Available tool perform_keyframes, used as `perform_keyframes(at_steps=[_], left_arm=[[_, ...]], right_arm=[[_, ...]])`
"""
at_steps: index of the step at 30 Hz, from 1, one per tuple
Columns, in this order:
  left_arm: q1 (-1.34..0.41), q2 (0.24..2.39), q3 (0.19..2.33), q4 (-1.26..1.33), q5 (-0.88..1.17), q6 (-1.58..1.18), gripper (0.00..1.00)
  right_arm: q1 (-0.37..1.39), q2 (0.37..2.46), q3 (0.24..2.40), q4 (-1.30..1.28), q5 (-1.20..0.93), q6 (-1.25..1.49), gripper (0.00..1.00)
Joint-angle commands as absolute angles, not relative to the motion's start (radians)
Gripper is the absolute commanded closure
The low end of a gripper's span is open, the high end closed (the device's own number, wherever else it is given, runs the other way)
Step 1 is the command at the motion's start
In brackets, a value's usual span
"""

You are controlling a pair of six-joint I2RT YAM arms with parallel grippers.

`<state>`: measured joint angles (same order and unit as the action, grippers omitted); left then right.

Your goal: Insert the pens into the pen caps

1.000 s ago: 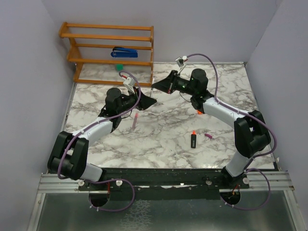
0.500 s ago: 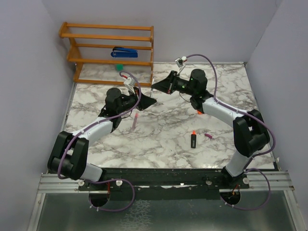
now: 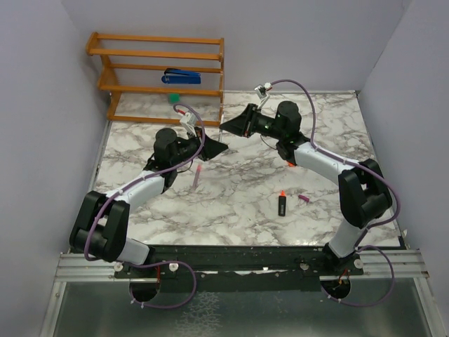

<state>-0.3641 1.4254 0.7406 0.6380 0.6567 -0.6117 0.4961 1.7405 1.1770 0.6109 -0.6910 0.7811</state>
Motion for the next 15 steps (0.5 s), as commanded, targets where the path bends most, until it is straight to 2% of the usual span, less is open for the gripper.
perform_keyframes(at_steps=[1,3,4,5,12,15], left_arm=[[-0.365,1.439,0.741,0.658,0.625,-0.621,1.00],[-0.365,1.448,0.741,0.658,0.626,-0.624,1.00],[-0.365,1.451,0.741,0.657,0.628,-0.626,1.00],[-0.365,1.453,0.741,0.657,0.630,-0.626,1.00],[-0.364,1.453,0.748,0.603,0.614,-0.606,1.00],[-0.363,1.446,0.755,0.560,0.604,-0.590,1.00]], right_arm=[[0.500,1.749,1.171,0.638,-0.673,0.789,0.65],[0.500,1.743,1.164,0.635,-0.662,0.790,0.57],[0.500,1.742,1.164,0.625,-0.659,0.785,0.47],[0.500,1.738,1.164,0.611,-0.650,0.780,0.44],[0.498,1.637,1.130,0.442,-0.525,0.666,0.38],[0.494,1.545,1.091,0.354,-0.402,0.573,0.30]])
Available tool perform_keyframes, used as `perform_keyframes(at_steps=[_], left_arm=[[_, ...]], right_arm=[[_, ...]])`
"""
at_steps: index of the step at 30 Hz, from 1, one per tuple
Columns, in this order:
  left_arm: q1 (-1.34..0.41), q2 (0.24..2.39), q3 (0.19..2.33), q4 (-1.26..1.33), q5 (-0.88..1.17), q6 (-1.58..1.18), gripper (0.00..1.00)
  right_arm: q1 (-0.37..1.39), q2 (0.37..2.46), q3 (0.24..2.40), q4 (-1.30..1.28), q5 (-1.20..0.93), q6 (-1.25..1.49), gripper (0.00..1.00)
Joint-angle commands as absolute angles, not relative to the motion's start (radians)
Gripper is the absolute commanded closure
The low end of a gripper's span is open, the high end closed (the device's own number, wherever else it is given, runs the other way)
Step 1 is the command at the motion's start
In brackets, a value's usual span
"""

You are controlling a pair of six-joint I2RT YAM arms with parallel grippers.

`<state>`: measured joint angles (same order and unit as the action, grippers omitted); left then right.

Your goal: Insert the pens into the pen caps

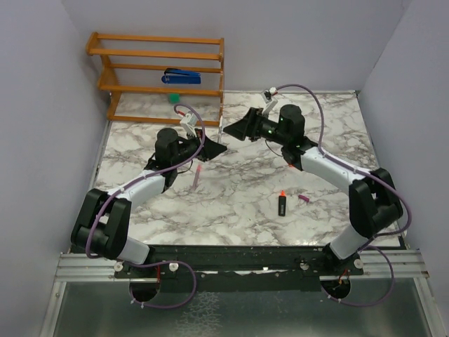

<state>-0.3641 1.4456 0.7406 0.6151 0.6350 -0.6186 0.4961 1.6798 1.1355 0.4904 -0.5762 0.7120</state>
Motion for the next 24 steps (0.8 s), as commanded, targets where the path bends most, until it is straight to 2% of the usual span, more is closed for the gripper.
perform_keyframes(at_steps=[1,4,5,9,15,24], left_arm=[[-0.362,1.442,0.761,0.538,0.601,-0.583,1.00],[-0.356,1.430,0.785,0.454,0.584,-0.545,1.00],[-0.351,1.424,0.797,0.425,0.582,-0.533,1.00],[-0.326,1.401,0.860,0.274,0.560,-0.444,1.00],[-0.267,1.396,0.938,0.164,0.544,-0.383,1.00],[-0.201,1.351,0.967,0.074,0.506,-0.335,1.00]], right_arm=[[0.493,1.515,1.078,0.323,-0.352,0.547,0.24],[0.491,1.436,1.042,0.218,-0.172,0.521,0.02],[0.486,1.418,1.034,0.177,-0.102,0.539,0.01],[0.443,1.377,0.996,0.006,0.098,0.690,0.00],[0.260,1.363,0.985,-0.267,-0.030,1.033,0.01],[0.231,1.329,1.148,-0.910,0.067,1.540,0.06]])
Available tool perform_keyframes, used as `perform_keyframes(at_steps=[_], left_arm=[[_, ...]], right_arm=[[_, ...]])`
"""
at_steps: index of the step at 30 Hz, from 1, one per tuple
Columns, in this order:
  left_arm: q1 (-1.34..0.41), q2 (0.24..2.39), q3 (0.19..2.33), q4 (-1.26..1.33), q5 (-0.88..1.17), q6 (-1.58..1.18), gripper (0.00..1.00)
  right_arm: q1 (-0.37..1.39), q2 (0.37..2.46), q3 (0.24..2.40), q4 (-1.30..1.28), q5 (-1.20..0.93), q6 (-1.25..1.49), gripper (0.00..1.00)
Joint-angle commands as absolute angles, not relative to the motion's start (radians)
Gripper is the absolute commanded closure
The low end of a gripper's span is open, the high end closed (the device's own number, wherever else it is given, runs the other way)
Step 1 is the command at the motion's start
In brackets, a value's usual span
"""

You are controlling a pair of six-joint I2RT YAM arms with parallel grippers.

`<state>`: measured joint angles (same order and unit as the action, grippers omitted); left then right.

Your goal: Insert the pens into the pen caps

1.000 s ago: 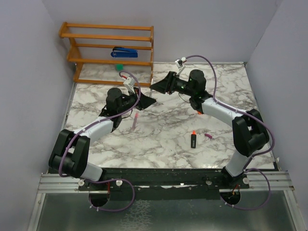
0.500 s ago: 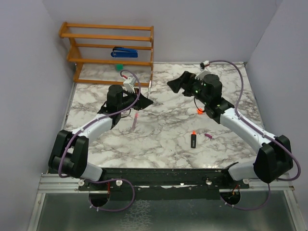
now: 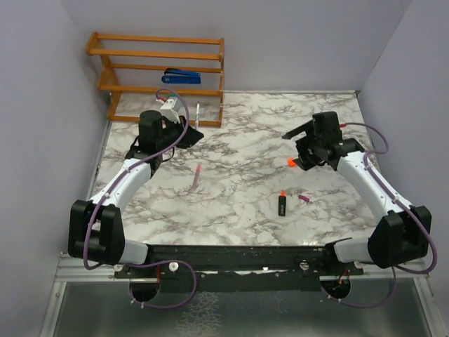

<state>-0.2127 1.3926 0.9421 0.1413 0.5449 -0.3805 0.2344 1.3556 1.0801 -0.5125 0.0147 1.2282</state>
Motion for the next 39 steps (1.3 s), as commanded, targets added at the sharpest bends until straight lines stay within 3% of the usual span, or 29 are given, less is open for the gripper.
perform_keyframes(at_steps=[1,6,11,17,33,39], left_arm=[[-0.201,1.346,0.964,0.071,0.506,-0.332,1.00],[-0.214,1.329,0.972,0.006,0.457,-0.278,1.00],[-0.240,1.320,1.005,-0.066,0.398,-0.213,1.00],[-0.254,1.312,1.000,-0.068,0.400,-0.184,1.00],[-0.291,1.336,1.010,-0.090,0.345,-0.153,1.00],[-0.293,1.340,1.003,-0.084,0.346,-0.155,1.00]], right_arm=[[0.222,1.338,1.146,-0.936,0.038,1.588,0.07],[0.158,1.308,0.990,-0.980,-0.125,1.723,0.15],[0.107,1.187,0.852,-0.963,-0.083,1.779,0.08],[0.052,1.132,0.835,-0.993,-0.024,1.774,0.07],[0.051,1.144,0.688,-0.868,-0.114,1.855,0.10],[0.029,1.177,0.633,-0.756,-0.091,1.861,0.18]])
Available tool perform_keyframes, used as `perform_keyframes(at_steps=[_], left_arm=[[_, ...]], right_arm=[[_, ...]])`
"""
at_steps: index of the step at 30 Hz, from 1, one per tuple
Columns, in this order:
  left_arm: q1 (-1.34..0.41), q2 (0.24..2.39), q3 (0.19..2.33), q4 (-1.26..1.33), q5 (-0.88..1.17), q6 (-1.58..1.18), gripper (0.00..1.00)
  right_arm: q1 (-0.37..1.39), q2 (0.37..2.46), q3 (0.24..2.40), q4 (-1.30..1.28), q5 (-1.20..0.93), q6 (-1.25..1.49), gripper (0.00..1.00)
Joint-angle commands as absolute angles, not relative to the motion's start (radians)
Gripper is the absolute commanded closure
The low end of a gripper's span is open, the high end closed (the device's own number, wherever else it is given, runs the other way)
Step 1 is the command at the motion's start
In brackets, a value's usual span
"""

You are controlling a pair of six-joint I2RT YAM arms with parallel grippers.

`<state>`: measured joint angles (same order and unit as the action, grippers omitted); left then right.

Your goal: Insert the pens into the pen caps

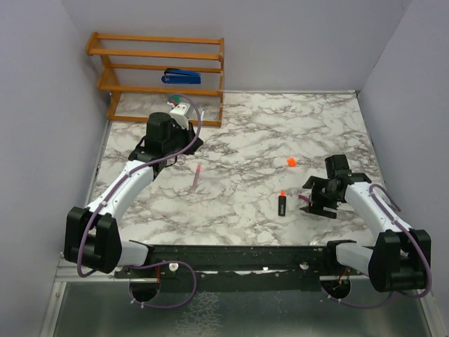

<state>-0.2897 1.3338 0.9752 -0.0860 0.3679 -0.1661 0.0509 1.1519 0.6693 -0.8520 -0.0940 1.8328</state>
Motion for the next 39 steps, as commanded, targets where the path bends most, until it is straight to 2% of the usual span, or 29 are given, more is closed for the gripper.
perform_keyframes(at_steps=[1,4,6,17,39], left_arm=[[-0.293,1.344,1.004,-0.083,0.349,-0.156,1.00],[-0.293,1.351,1.007,-0.080,0.353,-0.158,1.00],[-0.293,1.356,1.008,-0.077,0.355,-0.158,1.00],[-0.293,1.393,1.014,-0.075,0.354,-0.158,1.00],[-0.293,1.417,1.011,-0.075,0.353,-0.160,1.00]], right_arm=[[0.017,1.184,0.629,-0.739,-0.092,1.855,0.20],[-0.023,1.220,0.640,-0.708,-0.085,1.826,0.33],[-0.051,1.248,0.652,-0.691,-0.090,1.803,0.37],[-0.084,1.335,0.677,-0.662,-0.118,1.742,0.47],[-0.083,1.376,0.633,-0.673,-0.140,1.725,0.49]])
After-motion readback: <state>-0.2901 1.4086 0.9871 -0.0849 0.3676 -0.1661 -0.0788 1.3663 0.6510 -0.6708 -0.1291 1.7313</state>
